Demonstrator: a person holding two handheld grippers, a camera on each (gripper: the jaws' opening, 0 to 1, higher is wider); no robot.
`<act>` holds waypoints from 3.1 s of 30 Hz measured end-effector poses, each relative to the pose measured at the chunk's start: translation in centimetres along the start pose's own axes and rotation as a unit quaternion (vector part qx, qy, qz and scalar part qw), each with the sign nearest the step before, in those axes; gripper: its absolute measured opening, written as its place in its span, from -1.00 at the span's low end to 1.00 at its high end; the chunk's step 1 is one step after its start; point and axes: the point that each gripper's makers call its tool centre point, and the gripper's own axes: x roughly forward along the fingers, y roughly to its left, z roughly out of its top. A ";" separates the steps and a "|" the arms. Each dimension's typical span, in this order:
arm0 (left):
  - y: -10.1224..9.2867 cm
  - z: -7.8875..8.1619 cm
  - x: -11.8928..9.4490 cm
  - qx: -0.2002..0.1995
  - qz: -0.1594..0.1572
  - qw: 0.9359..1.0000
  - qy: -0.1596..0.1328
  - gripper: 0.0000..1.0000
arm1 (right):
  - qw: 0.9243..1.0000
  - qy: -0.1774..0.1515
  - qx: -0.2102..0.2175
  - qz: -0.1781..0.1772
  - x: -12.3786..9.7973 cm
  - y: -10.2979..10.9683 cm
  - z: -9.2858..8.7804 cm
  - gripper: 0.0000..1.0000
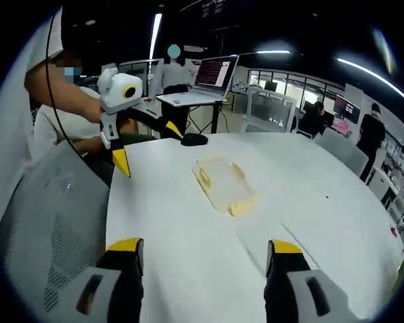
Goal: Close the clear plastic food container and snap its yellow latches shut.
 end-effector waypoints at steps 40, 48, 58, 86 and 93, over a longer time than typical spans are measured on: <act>5.8 -1.3 1.3 0.075 -0.037 0.995 0.059 0.61 | 0.995 0.034 -0.061 0.067 5.1 -4.1 2.3 0.39; 7.4 -1.5 1.4 0.086 -0.037 0.993 0.073 0.55 | 0.993 0.039 -0.070 0.081 6.4 -4.3 2.8 0.38; 8.7 -2.4 2.0 0.105 -0.045 0.989 0.092 0.56 | 0.991 0.050 -0.082 0.092 8.0 -4.7 2.6 0.35; 12.0 -4.2 3.9 0.177 -0.088 0.967 0.159 0.49 | 0.982 0.084 -0.113 0.122 12.1 -6.5 3.5 0.31; 12.6 -4.7 4.6 0.191 -0.099 0.961 0.175 0.47 | 0.980 0.098 -0.114 0.132 13.0 -6.5 2.6 0.31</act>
